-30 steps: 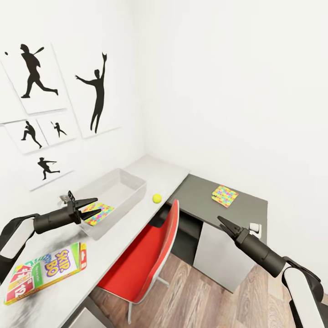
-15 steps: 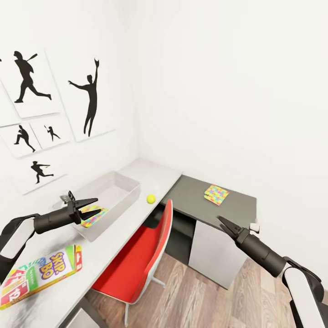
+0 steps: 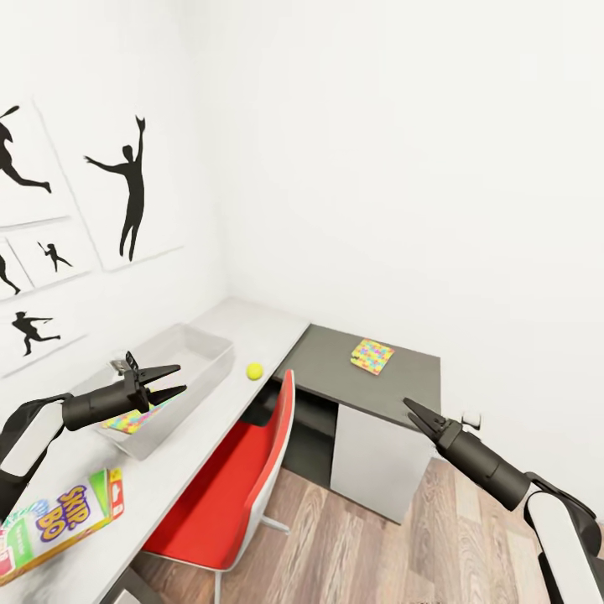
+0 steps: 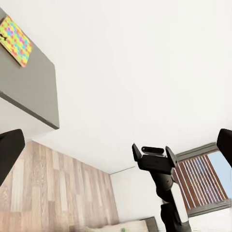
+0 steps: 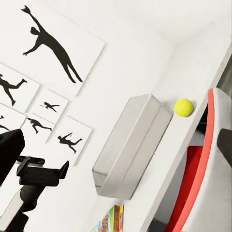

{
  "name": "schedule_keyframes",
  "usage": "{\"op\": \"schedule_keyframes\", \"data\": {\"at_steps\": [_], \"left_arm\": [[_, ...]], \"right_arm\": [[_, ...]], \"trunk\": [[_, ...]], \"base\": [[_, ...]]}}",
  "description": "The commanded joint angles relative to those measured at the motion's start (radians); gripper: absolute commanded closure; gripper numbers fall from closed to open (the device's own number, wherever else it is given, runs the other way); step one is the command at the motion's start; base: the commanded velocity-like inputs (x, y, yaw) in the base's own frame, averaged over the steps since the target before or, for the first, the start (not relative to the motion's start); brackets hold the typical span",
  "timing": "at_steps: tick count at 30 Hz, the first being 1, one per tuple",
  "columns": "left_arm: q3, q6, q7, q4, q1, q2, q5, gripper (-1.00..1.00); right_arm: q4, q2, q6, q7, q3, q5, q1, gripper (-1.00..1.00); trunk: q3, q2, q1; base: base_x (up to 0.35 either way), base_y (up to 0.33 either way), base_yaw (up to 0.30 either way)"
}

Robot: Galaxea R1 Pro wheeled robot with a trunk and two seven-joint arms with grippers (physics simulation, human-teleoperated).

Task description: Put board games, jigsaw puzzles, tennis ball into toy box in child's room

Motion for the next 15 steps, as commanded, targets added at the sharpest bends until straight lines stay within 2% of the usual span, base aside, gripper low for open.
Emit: {"op": "schedule_keyframes", "data": {"at_steps": [1, 15], "left_arm": [[-0.002, 0.003, -0.003, 0.000, -0.001, 0.001, 0.001, -1.00], [-0.002, 0.003, -0.003, 0.000, -0.001, 0.001, 0.001, -1.00]], "right_arm": [[0.000, -0.002, 0.006, 0.002, -0.001, -0.001, -0.001, -1.00], [0.000, -0.008, 0.006, 0.002, -0.001, -0.001, -0.001, -1.00]], "trunk": [[-0.001, -0.002, 0.001], [0.016, -0.002, 0.001]], "base": [[-0.002, 0.001, -0.219], [0.000, 0.000, -0.219]]}}
